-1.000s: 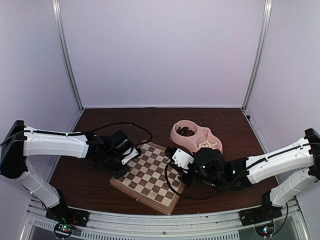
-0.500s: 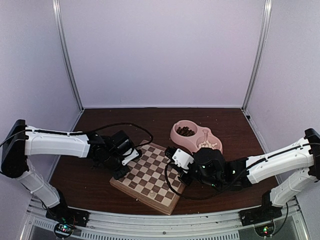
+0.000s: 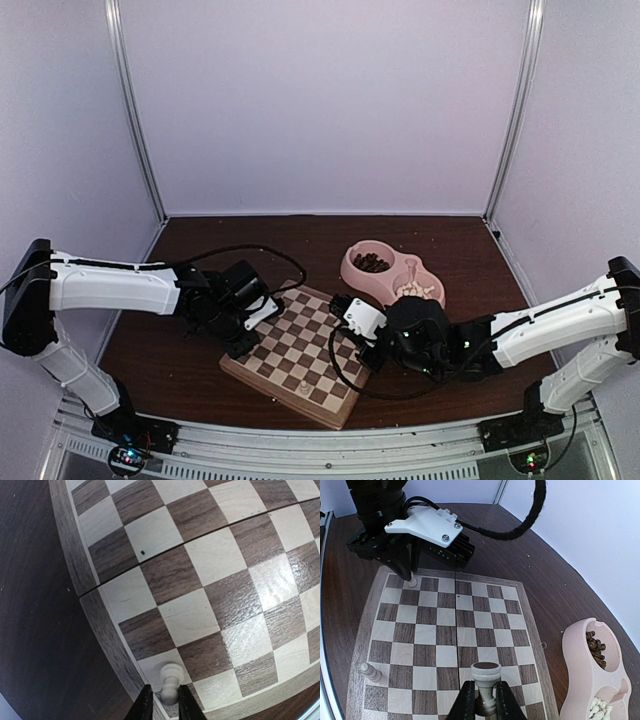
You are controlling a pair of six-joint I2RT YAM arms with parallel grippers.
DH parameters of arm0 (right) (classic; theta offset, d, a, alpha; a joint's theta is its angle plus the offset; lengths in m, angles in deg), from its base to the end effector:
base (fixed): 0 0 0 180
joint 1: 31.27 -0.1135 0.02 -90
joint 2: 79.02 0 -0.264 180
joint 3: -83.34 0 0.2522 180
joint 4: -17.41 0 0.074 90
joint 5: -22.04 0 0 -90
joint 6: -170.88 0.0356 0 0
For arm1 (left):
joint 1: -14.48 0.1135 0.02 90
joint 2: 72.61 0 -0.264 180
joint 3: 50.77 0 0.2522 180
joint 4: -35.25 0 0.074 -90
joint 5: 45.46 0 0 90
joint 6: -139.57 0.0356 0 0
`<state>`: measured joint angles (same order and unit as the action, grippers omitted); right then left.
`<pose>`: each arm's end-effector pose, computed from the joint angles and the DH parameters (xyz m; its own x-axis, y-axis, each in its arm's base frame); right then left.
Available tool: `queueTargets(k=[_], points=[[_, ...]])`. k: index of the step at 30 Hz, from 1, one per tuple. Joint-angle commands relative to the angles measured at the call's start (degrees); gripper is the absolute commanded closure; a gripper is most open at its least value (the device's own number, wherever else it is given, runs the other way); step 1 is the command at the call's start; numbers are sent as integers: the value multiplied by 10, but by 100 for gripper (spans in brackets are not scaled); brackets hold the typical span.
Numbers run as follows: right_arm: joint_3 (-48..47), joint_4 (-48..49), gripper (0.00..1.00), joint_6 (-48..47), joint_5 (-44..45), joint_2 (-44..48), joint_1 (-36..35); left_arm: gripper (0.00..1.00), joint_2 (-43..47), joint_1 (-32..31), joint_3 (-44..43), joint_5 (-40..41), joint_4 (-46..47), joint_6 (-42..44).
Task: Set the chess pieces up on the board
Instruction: Place the pawn on a2.
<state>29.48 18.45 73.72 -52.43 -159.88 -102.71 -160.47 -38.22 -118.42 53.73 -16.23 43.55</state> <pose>0.1046 0.2815 0.2122 -0.0340 -0.4784 -0.8775 -0.8476 0.4790 -0.2284 0.1749 -0.2202 0.1866 -0.6513 0.6841 -0.3283 0.6904 0.7138 0.1178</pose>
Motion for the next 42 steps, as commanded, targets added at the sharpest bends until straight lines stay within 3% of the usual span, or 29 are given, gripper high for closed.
queueTargets(k=[1, 10, 17, 22, 32, 42], points=[[-1, 7, 100, 3, 8, -1, -1, 76, 3, 4, -12, -1, -2, -1], [-1, 6, 100, 3, 7, -1, -2, 73, 4, 4, -11, -3, -2, -1], [-1, 7, 100, 3, 5, 0, -2, 88, -8, 4, -16, -3, -3, 3], [-1, 6, 100, 3, 4, 0, -2, 93, -14, 4, -21, -2, -11, 3], [-2, 5, 100, 2, 4, -4, -2, 93, -10, 4, -25, 31, -31, 1], [-4, 4, 100, 4, 1, -6, -1, 90, -6, 3, -24, 13, -33, 4]])
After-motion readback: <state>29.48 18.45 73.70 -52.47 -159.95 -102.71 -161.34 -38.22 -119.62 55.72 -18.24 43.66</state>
